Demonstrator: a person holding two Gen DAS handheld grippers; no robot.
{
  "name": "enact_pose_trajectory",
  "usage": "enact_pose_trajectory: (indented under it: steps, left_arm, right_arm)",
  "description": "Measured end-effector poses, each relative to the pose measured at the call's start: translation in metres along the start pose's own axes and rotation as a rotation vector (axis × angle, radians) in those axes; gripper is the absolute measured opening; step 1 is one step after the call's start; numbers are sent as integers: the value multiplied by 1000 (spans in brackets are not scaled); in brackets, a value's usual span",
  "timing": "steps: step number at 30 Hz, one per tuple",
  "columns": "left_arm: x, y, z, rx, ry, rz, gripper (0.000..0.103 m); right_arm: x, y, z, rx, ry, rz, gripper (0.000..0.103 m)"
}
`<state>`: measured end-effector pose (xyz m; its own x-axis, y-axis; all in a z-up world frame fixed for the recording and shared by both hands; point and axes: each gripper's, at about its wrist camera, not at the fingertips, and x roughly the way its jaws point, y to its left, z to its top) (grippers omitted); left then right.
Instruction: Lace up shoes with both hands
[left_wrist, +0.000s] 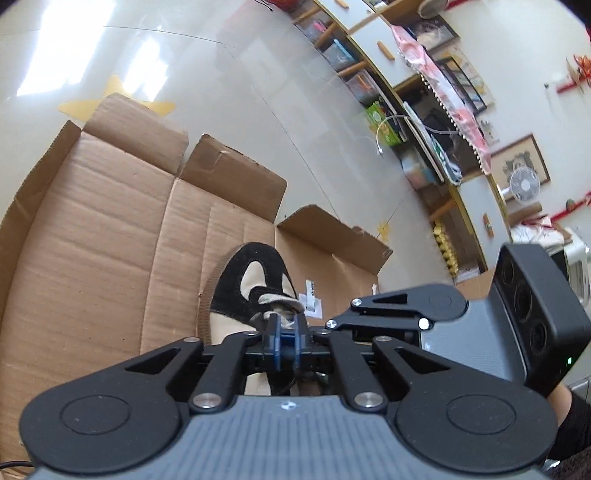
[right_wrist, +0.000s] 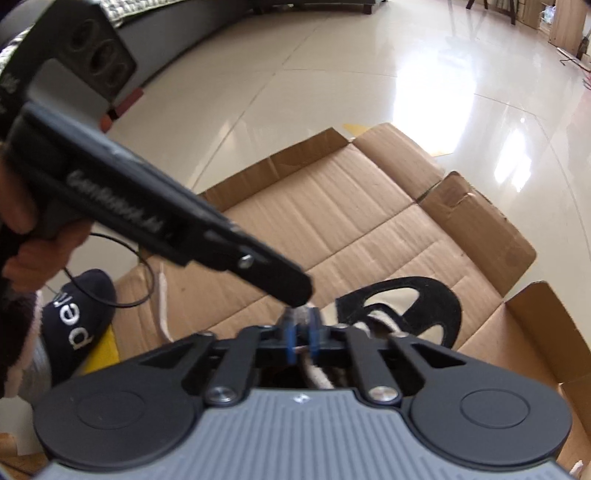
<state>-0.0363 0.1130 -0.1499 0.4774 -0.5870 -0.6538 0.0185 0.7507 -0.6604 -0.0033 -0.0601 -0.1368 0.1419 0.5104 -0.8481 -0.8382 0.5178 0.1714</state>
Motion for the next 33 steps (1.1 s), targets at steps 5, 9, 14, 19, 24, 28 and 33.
enact_pose_trajectory:
  steps: [5,9,14,19,24,28,33]
  left_arm:
    - [1,-5,-11,127,40,28,50]
    - [15,-9,-23,245,88,17,50]
    - [34,-24,-35,402,145,-19,50]
    - [40,-30,-43,504,148,-7,50]
    - [42,-27,-45,505,160,-10,50]
    - [42,-27,-46,516,157,-11,51]
    - [43,-28,-48,523,154,-16,51]
  right_arm:
    - [-2,-12,-1,77,-10,42,2]
    - [-3,-14,1,93,-18,70,2]
    - [-14,-23,13,173,-50,160,2]
    - [-46,-26,46,197,-115,232,2]
    - [-77,-21,80,183,-173,262,2]
    - [-89,-11,100,156,-191,277,2]
    - [-104,4,126,123,-208,292,2]
